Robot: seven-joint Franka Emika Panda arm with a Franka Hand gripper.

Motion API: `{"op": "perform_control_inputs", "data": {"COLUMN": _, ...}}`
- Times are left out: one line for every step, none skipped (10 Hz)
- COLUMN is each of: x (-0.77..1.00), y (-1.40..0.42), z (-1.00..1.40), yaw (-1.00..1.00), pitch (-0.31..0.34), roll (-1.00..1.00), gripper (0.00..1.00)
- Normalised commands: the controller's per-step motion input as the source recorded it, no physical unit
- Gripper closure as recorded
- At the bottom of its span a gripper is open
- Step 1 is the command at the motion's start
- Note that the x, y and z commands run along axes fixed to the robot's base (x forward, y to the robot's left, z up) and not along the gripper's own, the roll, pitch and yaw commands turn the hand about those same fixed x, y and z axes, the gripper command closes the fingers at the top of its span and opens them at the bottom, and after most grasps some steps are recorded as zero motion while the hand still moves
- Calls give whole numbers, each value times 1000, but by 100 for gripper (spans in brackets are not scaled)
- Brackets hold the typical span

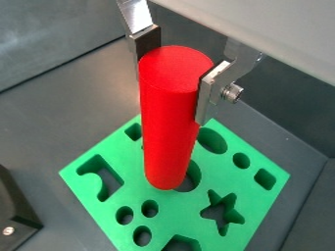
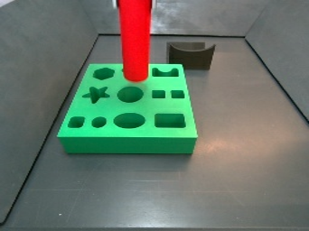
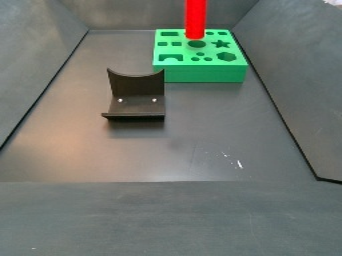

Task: Insert the round object.

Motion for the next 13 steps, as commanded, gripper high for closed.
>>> {"op": "perform_control_inputs", "data": {"x": -31, "y": -183, "z": -417, "yaw": 0, "pitch": -73, "roll": -104, "gripper": 100}}
{"op": "perform_control_inputs", "data": {"x": -37, "y": -209, "z": -320, "yaw": 0, "pitch": -63, "roll": -86, "gripper": 100}}
{"op": "perform_control_inputs", "data": {"x": -40, "y": -229, "z": -263, "yaw": 0, "pitch": -50, "roll": -76, "gripper": 100}}
{"op": "perform_control_inputs", "data": {"x": -91, "y": -246, "z": -234, "yaw": 0, "pitch": -60, "roll": -60, "gripper": 100}}
{"op": "perform_control_inputs", "data": {"x": -200, "y": -223, "z": -223, "yaw": 11, "pitch": -71, "roll": -40, "gripper": 100}}
{"op": "perform_control_inputs", "data": {"x": -229, "y": -166, "z": -223, "yaw": 3, "pitch": -73, "roll": -26, "gripper": 100}}
{"op": "perform_control_inputs", "data": {"x": -209, "y": -71, "z": -266, "yaw": 0, "pitch": -70, "roll": -19, "gripper": 100}}
{"op": "perform_control_inputs", "data": {"x": -151, "y": 0, "z": -311, "yaw": 43, "pitch": -74, "roll": 0, "gripper": 100}}
{"op": "perform_control_inputs", "data": {"x": 0, "y": -46, "z": -349, "yaw": 49, "pitch": -66, "roll": -6, "gripper": 100}}
{"op": "perform_control_inputs", "data": {"x": 0, "y": 0, "z": -351, "yaw": 51, "pitch": -40, "roll": 0, "gripper": 100}}
{"op": "perform_control_inputs", "data": {"x": 71, "y": 0, "z": -349, "yaw": 103, "pitch": -27, "roll": 0, "gripper": 100}}
{"op": "perform_control_inputs", "data": {"x": 246, "y": 0, "z": -377, "yaw": 129, "pitch": -4, "roll": 0, "gripper": 100}}
{"op": "perform_control_inputs", "data": {"x": 271, "y": 9, "z": -446, "yaw": 111, "pitch": 0, "roll": 119, "gripper": 100}}
